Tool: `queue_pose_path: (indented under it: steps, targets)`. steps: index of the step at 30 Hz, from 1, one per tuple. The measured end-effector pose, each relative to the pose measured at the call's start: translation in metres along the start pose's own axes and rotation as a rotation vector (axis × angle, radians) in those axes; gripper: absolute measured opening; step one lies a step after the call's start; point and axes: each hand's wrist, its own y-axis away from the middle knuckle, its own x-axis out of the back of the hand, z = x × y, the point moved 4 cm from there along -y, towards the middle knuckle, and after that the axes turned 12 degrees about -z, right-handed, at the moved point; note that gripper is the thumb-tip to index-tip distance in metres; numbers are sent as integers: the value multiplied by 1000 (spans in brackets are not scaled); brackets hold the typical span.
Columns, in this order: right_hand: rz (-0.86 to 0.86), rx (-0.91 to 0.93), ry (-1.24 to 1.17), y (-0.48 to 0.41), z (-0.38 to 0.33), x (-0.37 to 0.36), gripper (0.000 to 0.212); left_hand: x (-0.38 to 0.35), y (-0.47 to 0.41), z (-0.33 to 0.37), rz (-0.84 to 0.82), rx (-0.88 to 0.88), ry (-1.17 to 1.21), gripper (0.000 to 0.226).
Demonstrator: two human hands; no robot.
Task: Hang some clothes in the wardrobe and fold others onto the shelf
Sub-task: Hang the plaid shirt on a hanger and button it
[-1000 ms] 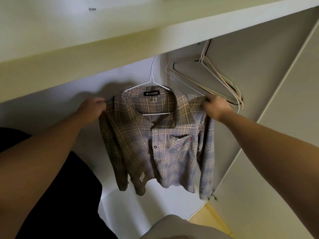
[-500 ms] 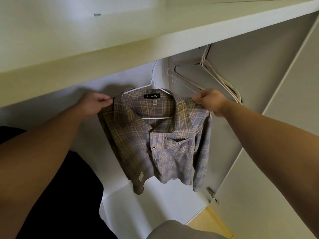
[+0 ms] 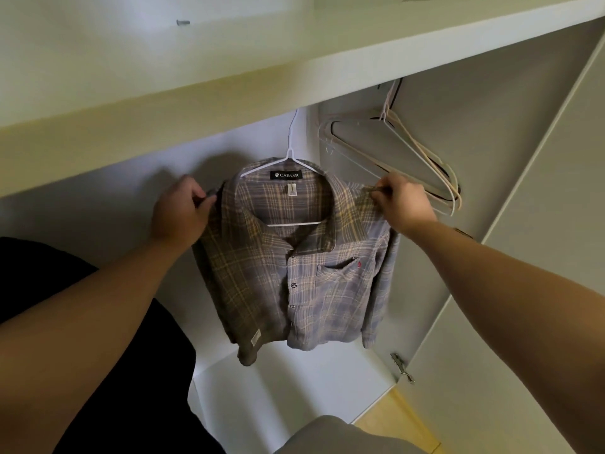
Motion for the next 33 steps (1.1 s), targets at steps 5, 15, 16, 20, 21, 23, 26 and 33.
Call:
queue_pose_path:
  steps: [5, 15, 16, 20, 21, 23, 26, 33]
  targets:
    - [37, 0, 44, -4, 1, 8, 18, 2, -15, -18, -114, 59, 259, 13]
    - [-11, -260, -200, -6, 34, 15, 21, -17, -18, -60, -586, 393, 639, 10]
    - [-30, -259, -156, -5, 36, 16, 22, -19, -17, -60, -574, 376, 624, 11]
    - [-75, -241, -25, -4, 36, 16, 27, -11, -21, -59, -414, 263, 403, 24]
    - [-72, -240, -5, -5, 34, 17, 28, -8, -24, -56, -403, 213, 298, 22]
    - [-72, -240, 41, -5, 31, 16, 30, -1, -25, -44, -400, 96, 27, 17]
    - [-66, -233, 83, -4, 27, 13, 36, 4, -26, -34, -388, 52, -96, 16]
    - [-40, -247, 139, -6, 21, 11, 35, -9, -7, -50, -659, 386, 590, 4]
